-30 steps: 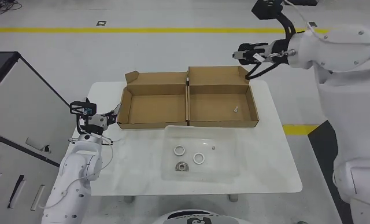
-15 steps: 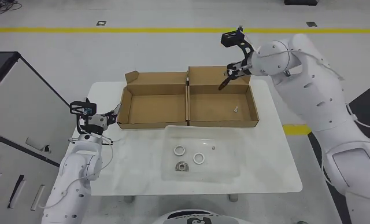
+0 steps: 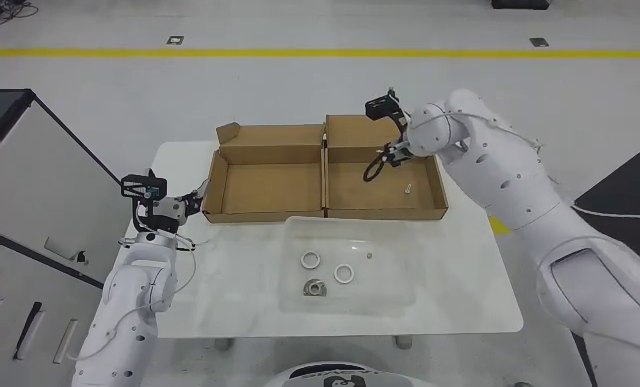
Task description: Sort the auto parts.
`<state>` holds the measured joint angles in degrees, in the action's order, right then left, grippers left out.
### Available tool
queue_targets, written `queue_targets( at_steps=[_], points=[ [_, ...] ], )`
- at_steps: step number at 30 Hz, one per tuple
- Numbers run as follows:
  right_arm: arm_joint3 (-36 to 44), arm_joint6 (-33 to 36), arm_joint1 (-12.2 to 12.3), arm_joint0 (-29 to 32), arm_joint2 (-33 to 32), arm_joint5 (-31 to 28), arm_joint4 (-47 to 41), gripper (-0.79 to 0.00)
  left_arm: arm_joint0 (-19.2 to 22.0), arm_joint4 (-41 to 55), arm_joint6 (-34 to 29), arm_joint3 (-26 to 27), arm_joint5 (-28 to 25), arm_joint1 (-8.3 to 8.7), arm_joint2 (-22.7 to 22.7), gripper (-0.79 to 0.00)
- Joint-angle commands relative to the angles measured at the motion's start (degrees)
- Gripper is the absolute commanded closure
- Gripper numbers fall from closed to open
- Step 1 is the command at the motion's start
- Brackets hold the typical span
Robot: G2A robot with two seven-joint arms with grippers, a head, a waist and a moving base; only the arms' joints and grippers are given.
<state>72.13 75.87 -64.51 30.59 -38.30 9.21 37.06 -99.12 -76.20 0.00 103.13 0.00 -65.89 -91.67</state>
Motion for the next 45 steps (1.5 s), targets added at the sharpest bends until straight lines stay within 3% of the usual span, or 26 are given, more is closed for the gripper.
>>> queue_targets(
  at_steps=[1, 16, 32, 45],
  points=[
    [-1.4, -0.1, -0.4, -0.1, 0.7, -0.2, 0.5, 0.000, 0.0, 0.0, 0.0, 0.0, 0.0, 0.00, 0.0, -0.785],
    [-10.5, 0.2, -3.4, -0.8, 4.5, -1.6, 2.1, 0.000, 0.0, 0.0, 0.0, 0.0, 0.0, 0.00, 0.0, -0.785],
    [-10.3, -1.1, -3.8, 0.4, 5.7, -0.1, 5.3, 0.000, 0.0, 0.0, 0.0, 0.0, 0.0, 0.00, 0.0, -0.785],
    [-26.4, -3.9, -9.8, -2.4, 9.8, -3.6, 1.1, 0.000, 0.0, 0.0, 0.0, 0.0, 0.0, 0.00, 0.0, -0.785]
  ],
)
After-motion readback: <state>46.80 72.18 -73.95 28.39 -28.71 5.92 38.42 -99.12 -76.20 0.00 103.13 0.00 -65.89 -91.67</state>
